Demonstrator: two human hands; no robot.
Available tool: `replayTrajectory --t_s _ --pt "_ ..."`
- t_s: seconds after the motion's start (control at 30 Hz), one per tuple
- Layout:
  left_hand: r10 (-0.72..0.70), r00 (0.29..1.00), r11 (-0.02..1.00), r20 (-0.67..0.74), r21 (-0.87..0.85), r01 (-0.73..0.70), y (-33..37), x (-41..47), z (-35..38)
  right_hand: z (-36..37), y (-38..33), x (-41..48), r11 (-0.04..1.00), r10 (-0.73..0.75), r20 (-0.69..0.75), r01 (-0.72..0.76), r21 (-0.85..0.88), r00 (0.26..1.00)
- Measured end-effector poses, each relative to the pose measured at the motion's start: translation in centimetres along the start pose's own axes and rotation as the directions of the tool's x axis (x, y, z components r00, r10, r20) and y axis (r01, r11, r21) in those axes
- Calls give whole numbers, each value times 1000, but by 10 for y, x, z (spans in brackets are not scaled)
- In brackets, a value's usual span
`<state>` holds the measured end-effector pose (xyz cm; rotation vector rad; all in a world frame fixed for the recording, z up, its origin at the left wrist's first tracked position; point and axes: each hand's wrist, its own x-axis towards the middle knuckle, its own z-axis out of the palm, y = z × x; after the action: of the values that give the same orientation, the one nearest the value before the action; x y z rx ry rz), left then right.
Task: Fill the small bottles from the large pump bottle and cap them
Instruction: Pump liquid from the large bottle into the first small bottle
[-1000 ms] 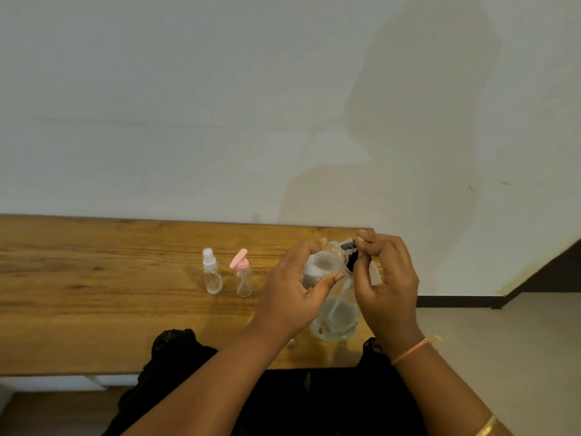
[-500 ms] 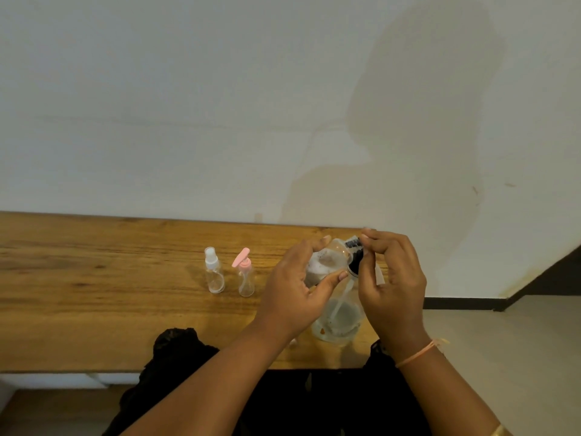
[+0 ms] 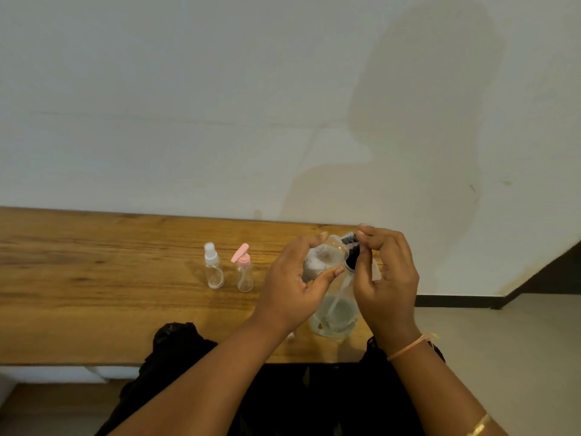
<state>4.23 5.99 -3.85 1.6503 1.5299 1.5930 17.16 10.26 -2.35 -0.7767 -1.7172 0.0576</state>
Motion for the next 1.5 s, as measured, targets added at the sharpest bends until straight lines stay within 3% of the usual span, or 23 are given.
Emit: replayTrajectory --t_s 0.33,0.67,1.0,1.27,1.5 --pt "-83 994 996 75 -19 84 1 1 2 3 11 -5 998 42 22 -43 46 999" --pt "-20 1000 999 21 -48 21 7 0 0 -2 3 1 1000 24 12 -24 -14 1000" --pt "-85 992 995 91 -47 89 1 0 1 2 11 -6 996 55 12 -55 71 998" --pt "-4 1000 999 18 -35 5 2 -1 2 -4 3 -1 999 34 -4 -34 41 999" --pt "-60 996 998 70 -1 60 -3 0 4 3 14 -7 994 74 0 -74 87 997"
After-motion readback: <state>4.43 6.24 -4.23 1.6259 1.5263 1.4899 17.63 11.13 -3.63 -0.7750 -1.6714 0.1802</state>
